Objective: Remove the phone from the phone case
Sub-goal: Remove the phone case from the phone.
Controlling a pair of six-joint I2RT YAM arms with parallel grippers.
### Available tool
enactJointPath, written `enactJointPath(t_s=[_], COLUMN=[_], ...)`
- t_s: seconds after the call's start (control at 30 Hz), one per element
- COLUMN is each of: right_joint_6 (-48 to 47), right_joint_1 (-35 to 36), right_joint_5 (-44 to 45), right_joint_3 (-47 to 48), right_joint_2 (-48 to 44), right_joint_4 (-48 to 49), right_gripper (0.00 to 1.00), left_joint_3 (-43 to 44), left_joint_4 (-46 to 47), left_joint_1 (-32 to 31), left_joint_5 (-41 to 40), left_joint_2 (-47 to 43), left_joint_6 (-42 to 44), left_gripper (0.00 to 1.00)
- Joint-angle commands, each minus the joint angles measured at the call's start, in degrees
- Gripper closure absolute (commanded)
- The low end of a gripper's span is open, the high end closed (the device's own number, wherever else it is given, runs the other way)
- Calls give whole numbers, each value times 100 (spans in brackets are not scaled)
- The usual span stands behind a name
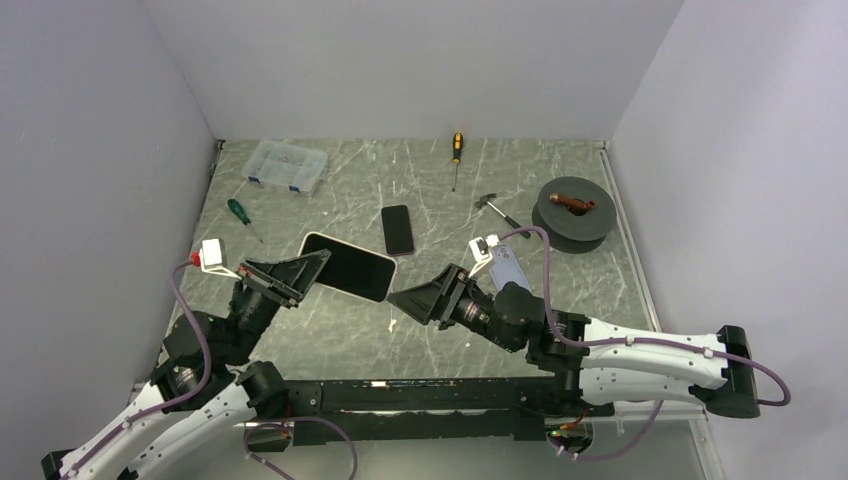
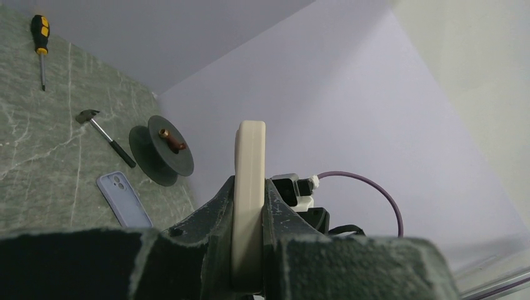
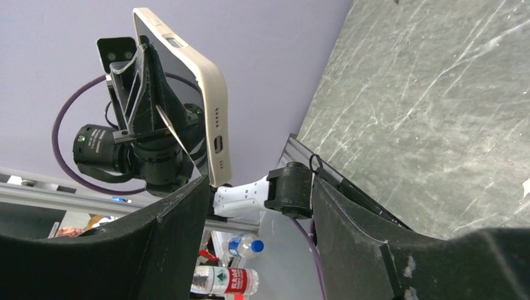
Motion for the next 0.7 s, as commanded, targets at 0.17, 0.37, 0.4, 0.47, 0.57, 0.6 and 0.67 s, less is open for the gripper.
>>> enactJointPath(t_s=[0.17, 0.37, 0.4, 0.47, 0.57, 0.6, 0.67], right_joint_6=[-89, 18, -47, -208, -334, -335, -282], right_joint_1=[57, 57, 57, 57, 57, 57, 57], right_joint_5=[99, 373, 350, 229, 63, 46, -9], right_joint_3=[591, 567, 647, 834, 1047, 1087, 1030], right_joint_2=[7, -108, -75, 30, 207, 259, 280], right_joint_4=[-670, -875, -975, -1250, -1453, -1498, -1407], right_gripper=[32, 31, 31, 27, 24, 25, 27], left_joint_3=[412, 395, 388, 394, 412, 417, 421], left_joint_4=[83, -13, -5, 13, 43, 59, 87], left_joint_1=[-22, -22, -20, -22, -22, -22, -22], left_joint_5=[-245, -329, -347, -360, -362, -359, -356], left_joint_2=[-36, -86, -88, -76, -49, -45, -40], left_joint_6=[74, 70, 70, 85, 112, 120, 130], left_gripper=[100, 100, 100, 100, 100, 100, 100])
